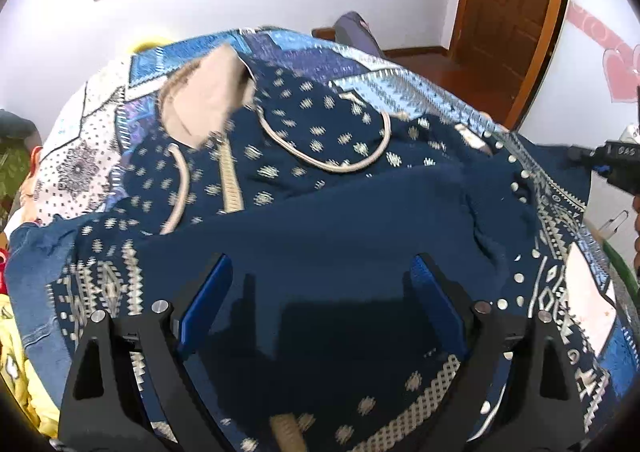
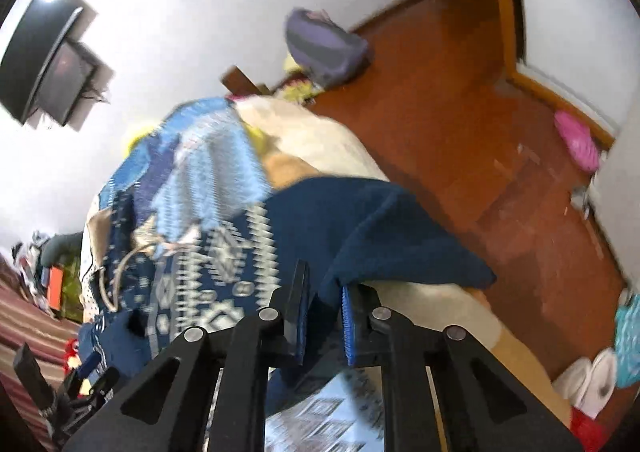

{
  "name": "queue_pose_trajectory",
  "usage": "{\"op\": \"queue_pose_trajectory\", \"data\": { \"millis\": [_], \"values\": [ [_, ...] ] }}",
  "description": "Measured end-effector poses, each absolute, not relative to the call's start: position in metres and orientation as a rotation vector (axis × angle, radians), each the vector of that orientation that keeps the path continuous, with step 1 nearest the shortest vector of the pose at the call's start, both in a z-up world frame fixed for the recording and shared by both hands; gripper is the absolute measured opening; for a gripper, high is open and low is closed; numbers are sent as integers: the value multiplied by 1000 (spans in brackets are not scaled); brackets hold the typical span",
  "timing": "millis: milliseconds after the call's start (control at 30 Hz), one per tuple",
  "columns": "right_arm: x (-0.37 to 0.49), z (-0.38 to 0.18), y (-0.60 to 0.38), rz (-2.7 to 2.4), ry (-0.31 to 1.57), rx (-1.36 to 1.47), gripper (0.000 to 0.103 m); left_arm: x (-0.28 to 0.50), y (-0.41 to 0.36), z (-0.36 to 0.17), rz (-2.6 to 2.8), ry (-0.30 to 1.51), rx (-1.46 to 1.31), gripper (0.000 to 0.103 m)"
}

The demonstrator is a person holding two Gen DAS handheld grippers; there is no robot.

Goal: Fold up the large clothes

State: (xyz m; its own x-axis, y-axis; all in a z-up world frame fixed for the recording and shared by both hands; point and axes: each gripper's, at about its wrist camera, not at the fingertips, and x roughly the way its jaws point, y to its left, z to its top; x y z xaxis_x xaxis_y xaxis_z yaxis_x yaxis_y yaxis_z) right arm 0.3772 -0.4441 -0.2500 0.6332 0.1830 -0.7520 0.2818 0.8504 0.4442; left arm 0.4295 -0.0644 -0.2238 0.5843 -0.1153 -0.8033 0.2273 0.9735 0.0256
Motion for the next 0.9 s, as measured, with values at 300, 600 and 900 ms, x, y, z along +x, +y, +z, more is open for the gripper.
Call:
{"op": "queue_pose_trajectory", "data": {
  "millis": [300,600,900],
  "values": [
    [369,-138,-375,93,716,421,8,400,-33,-177,-178,818,104,91],
    [381,-99,-251,292,717,351,8,361,23,-151,-135,746,50,91],
    [400,-185,-125,364,967,246,8,321,86,-164,-44,779,49,91]
  ]
}}
